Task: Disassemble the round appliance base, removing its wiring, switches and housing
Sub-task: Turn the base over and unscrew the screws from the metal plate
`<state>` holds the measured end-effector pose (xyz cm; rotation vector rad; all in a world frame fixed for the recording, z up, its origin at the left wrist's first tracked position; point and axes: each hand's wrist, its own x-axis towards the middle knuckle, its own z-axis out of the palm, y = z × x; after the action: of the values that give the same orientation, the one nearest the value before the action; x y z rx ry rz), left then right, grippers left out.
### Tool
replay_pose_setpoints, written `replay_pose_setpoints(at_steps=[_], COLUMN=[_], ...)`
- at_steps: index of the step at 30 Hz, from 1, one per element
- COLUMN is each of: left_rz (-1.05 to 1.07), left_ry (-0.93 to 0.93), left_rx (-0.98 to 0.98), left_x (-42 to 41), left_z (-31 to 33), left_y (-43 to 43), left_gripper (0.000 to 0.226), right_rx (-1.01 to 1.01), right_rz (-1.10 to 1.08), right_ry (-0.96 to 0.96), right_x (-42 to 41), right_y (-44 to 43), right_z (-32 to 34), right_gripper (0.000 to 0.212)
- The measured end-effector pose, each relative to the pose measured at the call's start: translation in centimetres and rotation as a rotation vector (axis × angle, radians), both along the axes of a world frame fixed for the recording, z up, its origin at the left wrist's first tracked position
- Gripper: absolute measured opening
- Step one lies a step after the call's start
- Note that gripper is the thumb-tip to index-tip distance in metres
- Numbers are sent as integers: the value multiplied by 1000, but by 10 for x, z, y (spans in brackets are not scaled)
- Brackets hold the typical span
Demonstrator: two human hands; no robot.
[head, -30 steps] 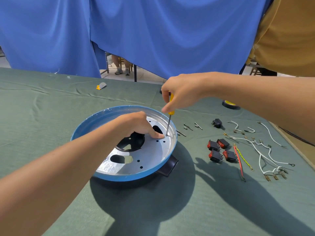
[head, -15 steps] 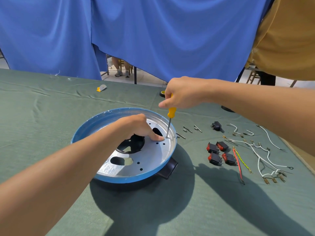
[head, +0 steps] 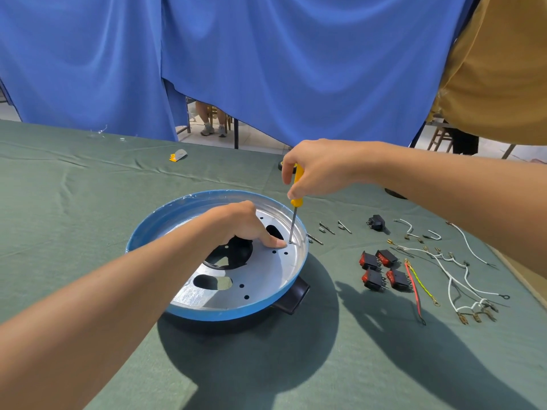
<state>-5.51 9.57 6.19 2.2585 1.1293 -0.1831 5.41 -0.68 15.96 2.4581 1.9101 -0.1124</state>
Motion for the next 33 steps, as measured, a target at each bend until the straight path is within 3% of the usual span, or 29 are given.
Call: replay_pose_setpoints(at_steps=[3,7,13,17,23,27,31,33], left_rz=[3,3,-5,0,2,4,-2,2], left_ry=[-1,-6,-15,-11,-17,-24,-22,-23], left_rx=[-3,-17,-14,-23,-28,-33,-40,-45], left_x=[0,0,-1,0,-1,-1,-2,-2], left_z=[0,1,0,0,0,1,0,0], left_y=[0,-1,-1,-1,-1,-1,-1,0], left_gripper=[84,84,83,83,82,84,83,83], right_rx=[32,54,78,33,62,43,48,90], right_rz=[-1,31,-30,8,-13,38,-24,-27], right_ry=[-50,-22,-65,-10,-51,-6,-91,-106], right_x=[1,0,-1,-2,-3,-5,-9,-9], right_y=[0,-1,1,-2,-1,-2,1,2], right_z=[-2,-3,-4,0,-3,0,1,-2], right_gripper=[43,13,49,14,47,11,49,51])
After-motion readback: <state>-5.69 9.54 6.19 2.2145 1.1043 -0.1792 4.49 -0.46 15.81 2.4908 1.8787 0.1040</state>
